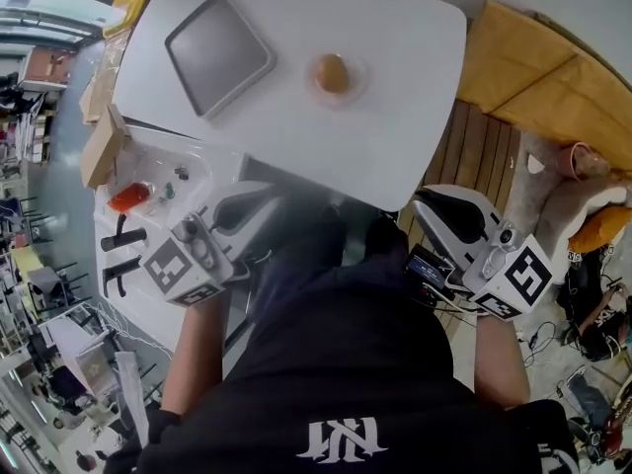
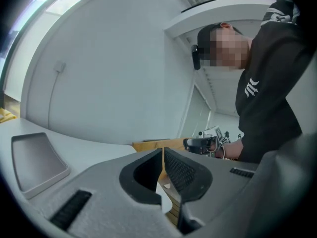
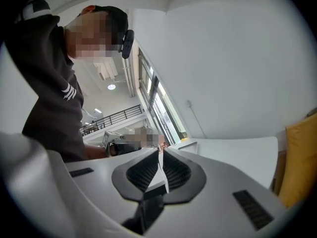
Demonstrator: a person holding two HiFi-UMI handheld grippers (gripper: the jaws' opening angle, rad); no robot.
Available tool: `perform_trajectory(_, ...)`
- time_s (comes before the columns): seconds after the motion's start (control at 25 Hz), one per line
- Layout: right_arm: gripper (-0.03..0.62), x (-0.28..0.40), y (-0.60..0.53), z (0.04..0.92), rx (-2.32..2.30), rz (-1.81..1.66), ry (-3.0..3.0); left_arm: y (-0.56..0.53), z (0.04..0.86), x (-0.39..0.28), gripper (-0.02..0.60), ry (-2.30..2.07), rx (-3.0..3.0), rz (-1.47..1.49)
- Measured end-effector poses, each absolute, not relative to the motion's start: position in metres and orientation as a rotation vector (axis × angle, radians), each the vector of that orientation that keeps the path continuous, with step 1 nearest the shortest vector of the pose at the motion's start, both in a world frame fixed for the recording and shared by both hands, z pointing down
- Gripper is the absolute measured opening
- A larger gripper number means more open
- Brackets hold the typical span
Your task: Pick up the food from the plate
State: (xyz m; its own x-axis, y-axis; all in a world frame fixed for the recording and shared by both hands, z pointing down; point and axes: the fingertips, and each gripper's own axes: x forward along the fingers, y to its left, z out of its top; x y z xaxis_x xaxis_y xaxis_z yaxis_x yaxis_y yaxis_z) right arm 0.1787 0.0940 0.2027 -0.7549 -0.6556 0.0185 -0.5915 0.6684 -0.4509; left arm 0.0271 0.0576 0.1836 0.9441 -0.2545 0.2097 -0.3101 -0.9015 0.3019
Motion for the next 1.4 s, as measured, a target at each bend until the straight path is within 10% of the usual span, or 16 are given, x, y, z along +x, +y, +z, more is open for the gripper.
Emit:
perform_trajectory(0.68,0.016,0.098,-0.044,0.215,-1.258,-0.726,2.910,-0.061,0.257,0.003,0.011,-0.102,2.726,0.233)
perform_trajectory(1.4,0.307,0.063,-0.189,0.367,-1.185,-0.925,2.874,-0.133,0.390,0.001,0.011,-0.262,2.577,0.096)
